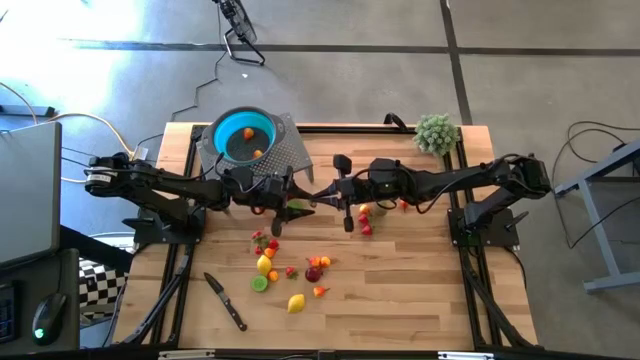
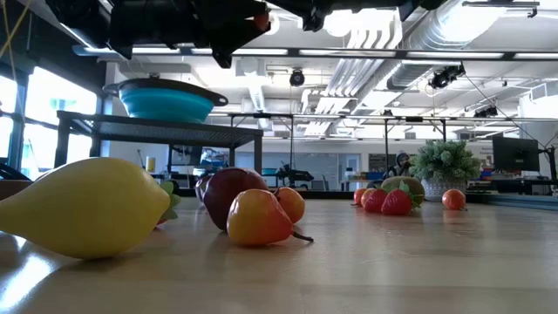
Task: Pick & Place Fruit
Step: Put the red strawberry into the blue strainer bowl on the shelf
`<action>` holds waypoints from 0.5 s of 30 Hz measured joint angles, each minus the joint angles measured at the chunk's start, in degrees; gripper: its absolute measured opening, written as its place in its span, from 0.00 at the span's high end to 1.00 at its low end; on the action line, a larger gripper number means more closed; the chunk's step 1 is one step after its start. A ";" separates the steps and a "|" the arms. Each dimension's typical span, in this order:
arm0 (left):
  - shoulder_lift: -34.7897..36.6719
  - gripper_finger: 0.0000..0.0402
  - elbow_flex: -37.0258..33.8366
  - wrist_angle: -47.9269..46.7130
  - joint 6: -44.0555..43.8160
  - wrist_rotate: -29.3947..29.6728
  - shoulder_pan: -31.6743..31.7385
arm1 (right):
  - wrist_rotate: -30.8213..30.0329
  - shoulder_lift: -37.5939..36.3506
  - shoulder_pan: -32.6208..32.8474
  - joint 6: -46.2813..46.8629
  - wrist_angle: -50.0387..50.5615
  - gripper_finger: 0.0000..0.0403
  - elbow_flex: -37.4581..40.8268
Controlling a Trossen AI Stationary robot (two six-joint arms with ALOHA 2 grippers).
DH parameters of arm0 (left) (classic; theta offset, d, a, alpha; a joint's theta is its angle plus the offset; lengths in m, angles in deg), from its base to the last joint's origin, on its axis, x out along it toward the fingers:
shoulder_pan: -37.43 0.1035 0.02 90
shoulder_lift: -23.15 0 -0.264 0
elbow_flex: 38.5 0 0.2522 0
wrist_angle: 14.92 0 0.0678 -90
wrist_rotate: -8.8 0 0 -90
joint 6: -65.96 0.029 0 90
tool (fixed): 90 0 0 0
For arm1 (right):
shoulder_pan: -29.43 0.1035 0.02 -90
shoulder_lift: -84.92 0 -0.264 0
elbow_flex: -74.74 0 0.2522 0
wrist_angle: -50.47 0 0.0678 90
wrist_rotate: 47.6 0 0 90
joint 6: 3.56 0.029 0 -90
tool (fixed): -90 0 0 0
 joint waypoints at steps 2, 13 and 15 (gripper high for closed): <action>0.00 0.56 0.00 0.00 0.00 -1.16 0.00 | 0.23 0.00 0.00 0.00 -0.11 0.99 0.00; 0.00 0.56 0.00 0.64 -0.46 -4.38 -0.01 | 4.33 0.00 0.00 0.00 -1.39 0.99 0.00; 0.00 0.56 0.00 1.35 -0.47 -4.61 -0.02 | 4.35 0.00 0.00 0.00 -1.44 0.99 0.00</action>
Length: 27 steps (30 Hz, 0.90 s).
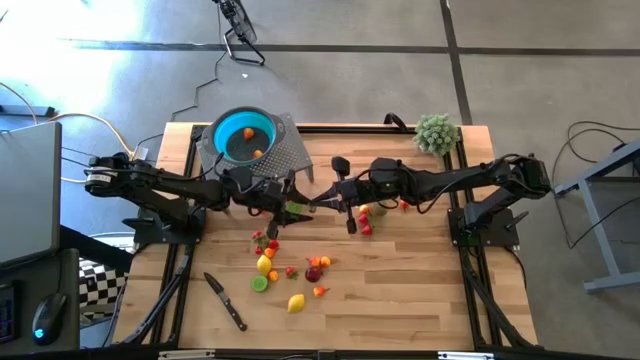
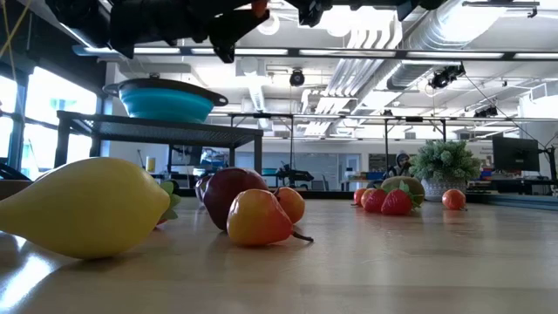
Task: Pick & Place Fruit
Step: Put the red strawberry into the blue strainer bowl on the shelf
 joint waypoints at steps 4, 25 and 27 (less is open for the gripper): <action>0.00 0.56 0.00 0.31 -0.01 0.02 0.02 | 0.93 0.00 0.00 0.48 0.02 0.99 0.00; -6.28 0.56 0.04 9.65 -1.65 -0.79 0.02 | 1.29 0.00 0.00 0.52 -0.70 0.99 0.00; -6.10 0.56 0.02 10.02 -1.30 -0.81 0.02 | 1.29 0.00 0.00 0.52 -0.69 0.99 0.00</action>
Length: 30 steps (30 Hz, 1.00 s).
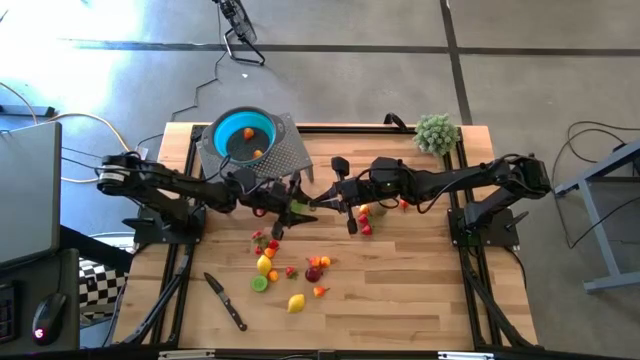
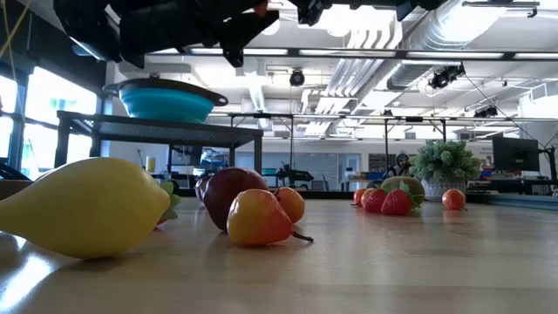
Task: Pick & Place Fruit
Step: Put the red strawberry into the blue strainer bowl on the shelf
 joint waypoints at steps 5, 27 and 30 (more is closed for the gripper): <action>0.00 0.56 0.00 -0.15 0.26 -0.26 0.00 | 1.97 0.00 0.00 0.10 0.36 0.99 0.00; 0.00 0.77 0.00 0.48 0.28 -1.46 0.00 | 2.95 0.00 0.00 0.13 1.69 0.99 0.00; 0.00 0.75 0.00 0.31 0.28 -1.46 0.00 | 2.95 0.00 0.00 0.13 1.58 0.99 0.00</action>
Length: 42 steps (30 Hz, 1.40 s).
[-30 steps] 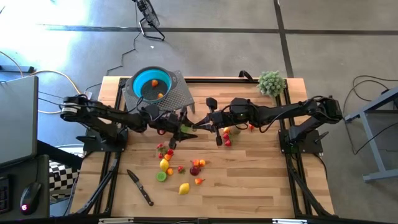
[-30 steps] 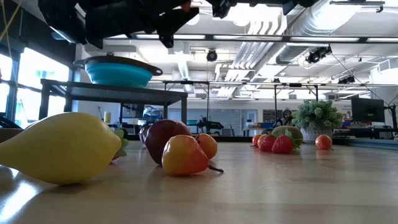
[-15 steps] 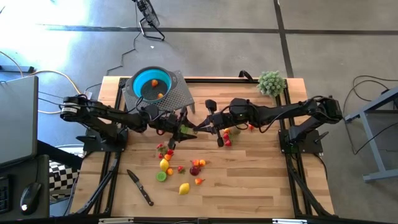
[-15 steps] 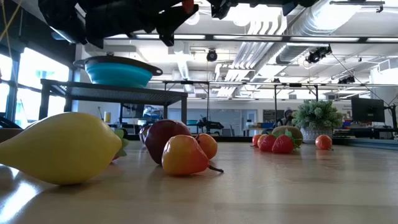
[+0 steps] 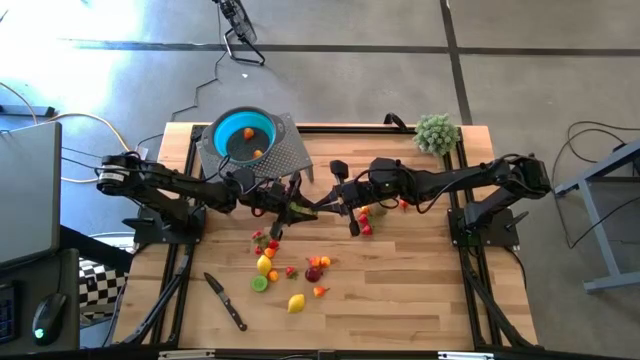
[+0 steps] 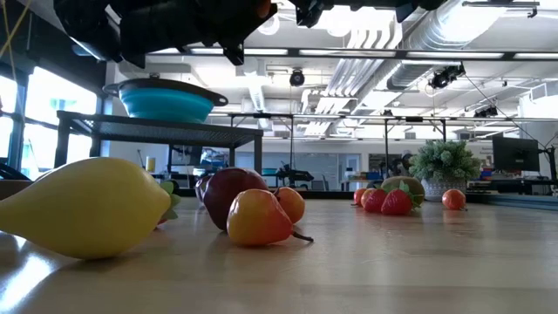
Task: Pick & Place Fruit
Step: Put the red strawberry into the blue strainer bowl on the shelf
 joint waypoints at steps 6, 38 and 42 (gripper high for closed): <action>0.00 0.74 0.02 -0.07 0.00 0.02 0.01 | 0.00 0.02 0.00 -0.17 -0.17 0.99 0.00; 0.00 0.61 0.02 -0.64 -0.44 1.90 0.00 | 0.00 0.09 0.01 -0.15 -0.71 0.99 -0.02; 0.00 0.61 0.02 -0.64 -0.42 1.86 0.00 | 0.00 0.15 0.02 -0.13 -0.59 0.99 -0.02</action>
